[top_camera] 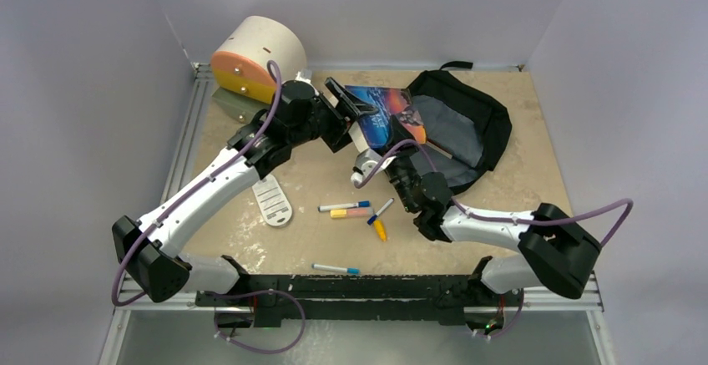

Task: Pack the student bag
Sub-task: Pick up the book from the center of the board.

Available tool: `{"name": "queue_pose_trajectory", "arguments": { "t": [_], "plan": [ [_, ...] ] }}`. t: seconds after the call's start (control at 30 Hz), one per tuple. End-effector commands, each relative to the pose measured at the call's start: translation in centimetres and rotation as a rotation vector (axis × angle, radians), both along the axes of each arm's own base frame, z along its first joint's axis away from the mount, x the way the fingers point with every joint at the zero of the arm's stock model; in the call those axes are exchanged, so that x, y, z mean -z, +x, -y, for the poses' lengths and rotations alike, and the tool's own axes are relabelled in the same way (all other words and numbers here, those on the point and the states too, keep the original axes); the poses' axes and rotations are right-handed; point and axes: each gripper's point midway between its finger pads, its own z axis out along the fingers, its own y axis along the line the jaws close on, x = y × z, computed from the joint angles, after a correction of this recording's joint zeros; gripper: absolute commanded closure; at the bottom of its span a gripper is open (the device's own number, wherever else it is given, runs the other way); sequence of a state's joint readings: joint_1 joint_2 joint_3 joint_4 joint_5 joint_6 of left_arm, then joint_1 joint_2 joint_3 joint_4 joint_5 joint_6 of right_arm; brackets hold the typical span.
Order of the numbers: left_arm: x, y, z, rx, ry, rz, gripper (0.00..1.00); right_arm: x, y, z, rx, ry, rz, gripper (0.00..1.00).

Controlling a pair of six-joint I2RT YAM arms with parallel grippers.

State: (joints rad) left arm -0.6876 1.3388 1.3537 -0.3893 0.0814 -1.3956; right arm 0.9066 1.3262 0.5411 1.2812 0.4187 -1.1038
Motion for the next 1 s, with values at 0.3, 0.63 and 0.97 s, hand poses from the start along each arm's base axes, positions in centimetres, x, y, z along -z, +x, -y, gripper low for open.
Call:
{"name": "queue_pose_trajectory", "arguments": {
  "t": [0.3,0.63,0.97],
  "plan": [
    [0.5,0.5,-0.5,-0.037,0.013,0.006,0.55,-9.8,-2.1,3.0,0.157,0.120,0.301,1.00],
    [1.6,1.2,0.0,-0.035,0.026,-0.002,0.62,-9.6,-2.5,2.0,0.128,0.090,0.300,1.00],
    [-1.0,0.4,-0.2,0.032,-0.063,0.349,1.00,-8.5,-2.2,1.3,0.075,0.128,0.221,0.98]
  ]
}}
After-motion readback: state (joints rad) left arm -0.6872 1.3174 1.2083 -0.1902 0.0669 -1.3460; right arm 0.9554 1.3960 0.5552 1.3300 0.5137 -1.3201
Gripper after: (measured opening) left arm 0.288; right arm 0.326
